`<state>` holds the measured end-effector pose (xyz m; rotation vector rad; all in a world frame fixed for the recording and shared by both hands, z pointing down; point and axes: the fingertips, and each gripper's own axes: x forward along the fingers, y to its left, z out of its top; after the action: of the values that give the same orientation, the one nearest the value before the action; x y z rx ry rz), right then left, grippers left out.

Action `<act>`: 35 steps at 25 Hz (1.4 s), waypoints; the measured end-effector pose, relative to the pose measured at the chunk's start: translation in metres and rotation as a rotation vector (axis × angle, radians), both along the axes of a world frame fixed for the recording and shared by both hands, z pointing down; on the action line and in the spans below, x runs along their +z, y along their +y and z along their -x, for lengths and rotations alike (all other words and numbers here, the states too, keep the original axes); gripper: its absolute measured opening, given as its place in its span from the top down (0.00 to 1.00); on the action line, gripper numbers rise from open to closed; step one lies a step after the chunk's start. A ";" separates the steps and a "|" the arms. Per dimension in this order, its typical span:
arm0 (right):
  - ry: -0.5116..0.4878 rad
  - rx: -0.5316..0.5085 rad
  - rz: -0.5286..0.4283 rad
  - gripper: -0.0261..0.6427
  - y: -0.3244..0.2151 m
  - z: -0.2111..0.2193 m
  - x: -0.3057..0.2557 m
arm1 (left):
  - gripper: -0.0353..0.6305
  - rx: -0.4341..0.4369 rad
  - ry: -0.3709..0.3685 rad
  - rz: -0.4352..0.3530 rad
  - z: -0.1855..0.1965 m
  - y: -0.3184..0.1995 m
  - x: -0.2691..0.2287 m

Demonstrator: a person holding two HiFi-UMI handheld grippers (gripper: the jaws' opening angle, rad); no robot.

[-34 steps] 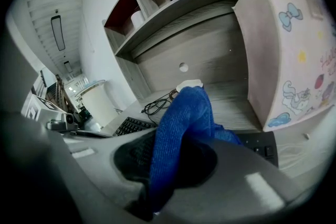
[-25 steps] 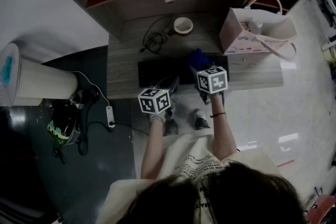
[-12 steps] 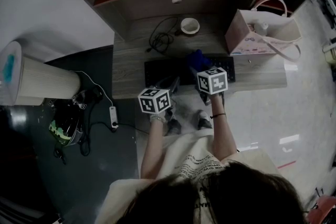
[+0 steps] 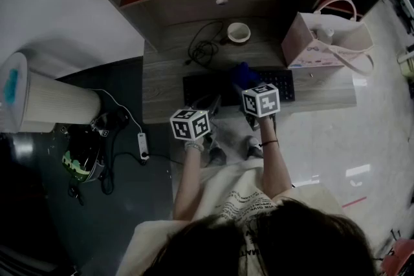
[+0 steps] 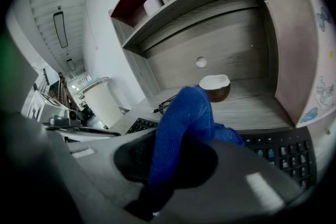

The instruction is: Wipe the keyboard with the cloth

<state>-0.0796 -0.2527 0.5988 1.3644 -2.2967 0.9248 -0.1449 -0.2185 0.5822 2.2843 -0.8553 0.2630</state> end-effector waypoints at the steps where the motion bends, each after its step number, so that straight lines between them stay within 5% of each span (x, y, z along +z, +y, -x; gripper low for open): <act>1: -0.001 0.000 0.000 0.87 -0.001 0.003 0.000 | 0.94 0.001 0.000 0.000 0.003 -0.001 0.000; 35: 0.000 -0.041 -0.011 0.87 -0.011 0.092 0.001 | 0.94 -0.049 -0.009 0.001 0.094 -0.011 0.007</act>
<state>-0.1716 -0.2641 0.5998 1.3162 -2.3244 0.9000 -0.2392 -0.2291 0.5887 2.2591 -0.9141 0.2515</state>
